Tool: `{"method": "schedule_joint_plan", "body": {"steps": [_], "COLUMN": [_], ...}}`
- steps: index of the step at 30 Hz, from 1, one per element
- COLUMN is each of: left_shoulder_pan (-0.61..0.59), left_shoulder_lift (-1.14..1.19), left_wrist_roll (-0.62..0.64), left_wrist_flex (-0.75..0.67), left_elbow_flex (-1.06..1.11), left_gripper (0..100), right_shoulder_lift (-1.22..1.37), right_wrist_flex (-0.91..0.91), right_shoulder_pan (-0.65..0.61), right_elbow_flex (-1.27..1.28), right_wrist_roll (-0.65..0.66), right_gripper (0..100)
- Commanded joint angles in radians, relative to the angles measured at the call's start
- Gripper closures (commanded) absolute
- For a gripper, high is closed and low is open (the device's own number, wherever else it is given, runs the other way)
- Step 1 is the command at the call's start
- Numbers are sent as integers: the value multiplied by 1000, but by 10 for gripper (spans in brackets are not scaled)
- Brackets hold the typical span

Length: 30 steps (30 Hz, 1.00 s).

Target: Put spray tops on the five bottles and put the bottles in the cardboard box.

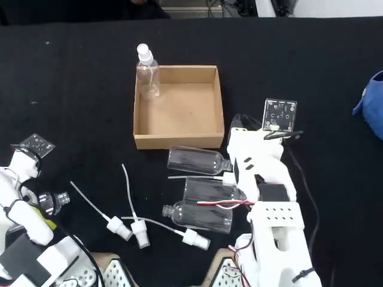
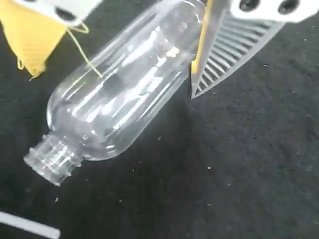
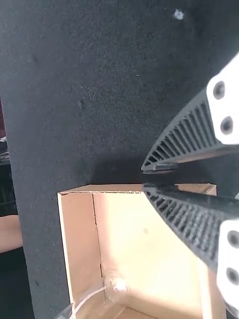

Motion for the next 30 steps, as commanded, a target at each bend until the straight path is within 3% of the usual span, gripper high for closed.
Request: {"method": "schedule_joint_plan", "body": {"steps": [1,4,7,18,20,25,30], "left_shoulder_pan": [-15,-16,-5,-88,-105,-174,-171], "left_shoulder_lift": [-17,-17,-17,-18,-18,-3,-3], "left_wrist_roll": [-381,-367,-269,-43,8,43,35], "left_wrist_flex": [-11,-11,-9,-8,48,245,198], "left_elbow_flex": [-1,-1,-2,-42,-54,-199,-186], "left_gripper": [767,898,973,956,954,794,755], "right_shoulder_lift": [-19,-19,-19,-19,-19,-19,-19], "right_wrist_flex": [-21,-21,-21,-25,-25,-23,-21], "right_shoulder_pan": [-25,-25,-25,-25,-25,-25,-25], "right_elbow_flex": [-12,-12,-12,-12,-12,-12,-12], "right_wrist_roll": [-8,-8,-8,-8,-8,-8,-8], "right_gripper": [973,973,973,973,973,973,973]}}
